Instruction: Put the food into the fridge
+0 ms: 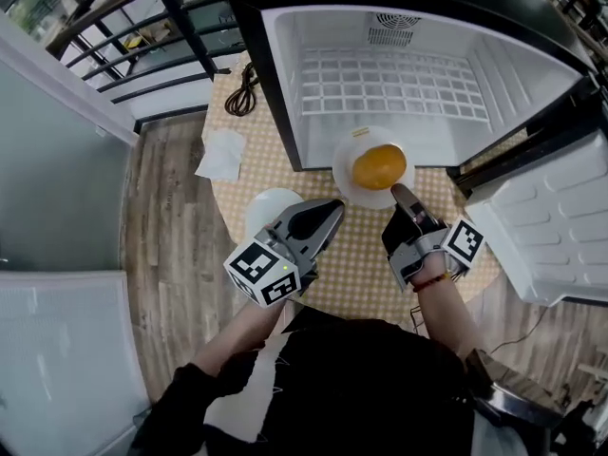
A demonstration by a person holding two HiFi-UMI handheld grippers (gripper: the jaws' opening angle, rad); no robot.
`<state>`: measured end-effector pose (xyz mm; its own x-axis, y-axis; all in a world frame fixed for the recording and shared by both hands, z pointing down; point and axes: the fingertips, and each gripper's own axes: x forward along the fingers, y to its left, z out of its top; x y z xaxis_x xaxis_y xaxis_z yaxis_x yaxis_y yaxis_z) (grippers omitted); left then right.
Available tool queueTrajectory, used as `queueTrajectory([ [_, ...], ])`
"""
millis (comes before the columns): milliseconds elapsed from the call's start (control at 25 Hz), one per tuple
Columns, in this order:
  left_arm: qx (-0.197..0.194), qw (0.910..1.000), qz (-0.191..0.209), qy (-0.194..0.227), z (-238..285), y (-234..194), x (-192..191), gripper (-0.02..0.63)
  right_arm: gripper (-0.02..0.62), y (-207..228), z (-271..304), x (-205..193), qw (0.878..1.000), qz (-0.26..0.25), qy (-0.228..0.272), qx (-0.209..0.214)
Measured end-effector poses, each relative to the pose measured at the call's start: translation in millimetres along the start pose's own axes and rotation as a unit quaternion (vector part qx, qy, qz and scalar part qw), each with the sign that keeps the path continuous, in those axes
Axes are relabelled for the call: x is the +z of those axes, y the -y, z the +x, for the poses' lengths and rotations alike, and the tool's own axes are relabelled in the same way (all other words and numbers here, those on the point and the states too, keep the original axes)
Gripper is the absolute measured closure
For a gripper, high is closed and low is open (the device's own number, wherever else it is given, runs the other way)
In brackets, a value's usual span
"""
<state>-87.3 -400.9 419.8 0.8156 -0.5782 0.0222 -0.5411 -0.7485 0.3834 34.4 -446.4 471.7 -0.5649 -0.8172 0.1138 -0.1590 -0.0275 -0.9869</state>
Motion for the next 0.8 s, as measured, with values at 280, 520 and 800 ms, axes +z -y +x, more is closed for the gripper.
queueTrajectory([
  [280,-0.019,0.9995,-0.023,-0.004,10.4,-19.1,-5.7,0.592,0.574,6.3,35.5,9.5,1.000,0.015,0.011,-0.019],
  [520,-0.021,0.9992,-0.034,-0.001,16.6,-23.8,-7.2,0.592,0.574,14.4,66.5,25.1,0.998,-0.018,0.000,-0.061],
  [800,0.000,0.9987,-0.050,0.004,14.8,-32.8,-11.1,0.592,0.574,24.0,101.3,39.8,0.997,0.012,-0.005,-0.082],
])
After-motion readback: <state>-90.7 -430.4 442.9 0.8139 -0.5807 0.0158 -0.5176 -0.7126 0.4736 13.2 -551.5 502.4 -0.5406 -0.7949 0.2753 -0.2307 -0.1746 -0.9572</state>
